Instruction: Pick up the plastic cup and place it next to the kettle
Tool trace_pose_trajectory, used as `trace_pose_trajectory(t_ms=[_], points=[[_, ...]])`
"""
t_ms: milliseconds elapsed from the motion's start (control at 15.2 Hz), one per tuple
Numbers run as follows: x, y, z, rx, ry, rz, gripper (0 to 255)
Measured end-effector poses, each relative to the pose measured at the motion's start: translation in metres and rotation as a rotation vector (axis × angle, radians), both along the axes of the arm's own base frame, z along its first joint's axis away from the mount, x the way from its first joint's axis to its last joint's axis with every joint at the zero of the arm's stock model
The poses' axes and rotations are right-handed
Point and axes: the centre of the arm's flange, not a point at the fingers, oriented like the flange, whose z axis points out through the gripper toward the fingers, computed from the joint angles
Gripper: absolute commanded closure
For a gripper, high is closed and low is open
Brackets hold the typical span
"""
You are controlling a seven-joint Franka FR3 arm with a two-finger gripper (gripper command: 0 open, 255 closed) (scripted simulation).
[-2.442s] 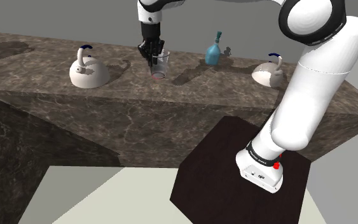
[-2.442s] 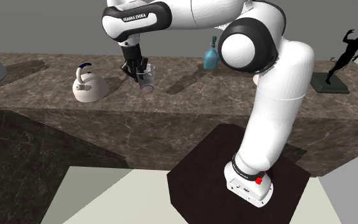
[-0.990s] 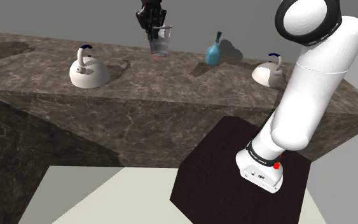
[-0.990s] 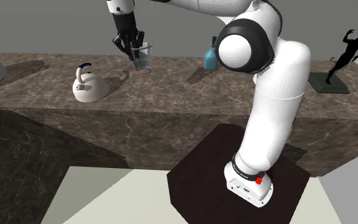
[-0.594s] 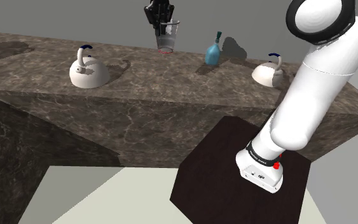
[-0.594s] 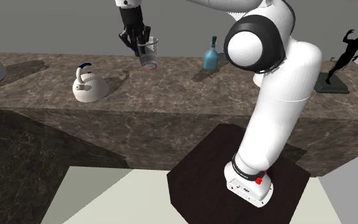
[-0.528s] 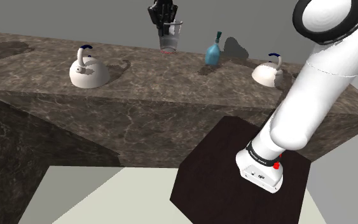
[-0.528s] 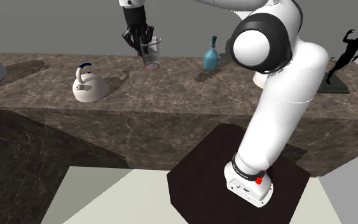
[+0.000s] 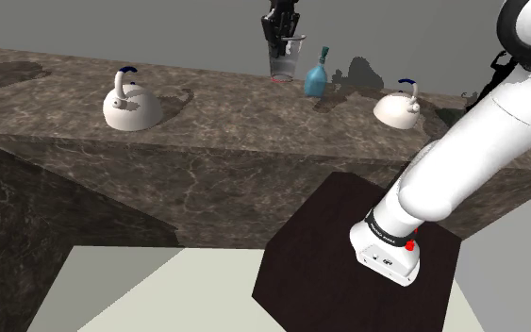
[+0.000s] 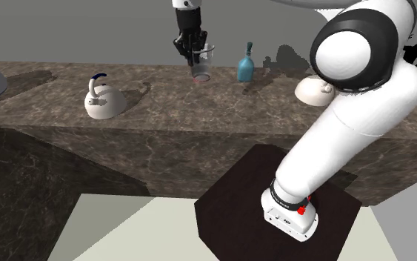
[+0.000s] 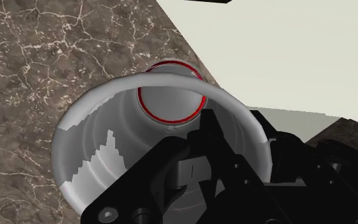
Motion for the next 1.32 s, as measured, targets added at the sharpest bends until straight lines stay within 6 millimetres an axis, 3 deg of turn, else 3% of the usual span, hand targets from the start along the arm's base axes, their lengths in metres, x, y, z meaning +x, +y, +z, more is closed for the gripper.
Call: trace_pose_trajectory(t_ms=[1320], points=[[-0.193,-0.184,0.002,0.001,0.000,0.000,255]])
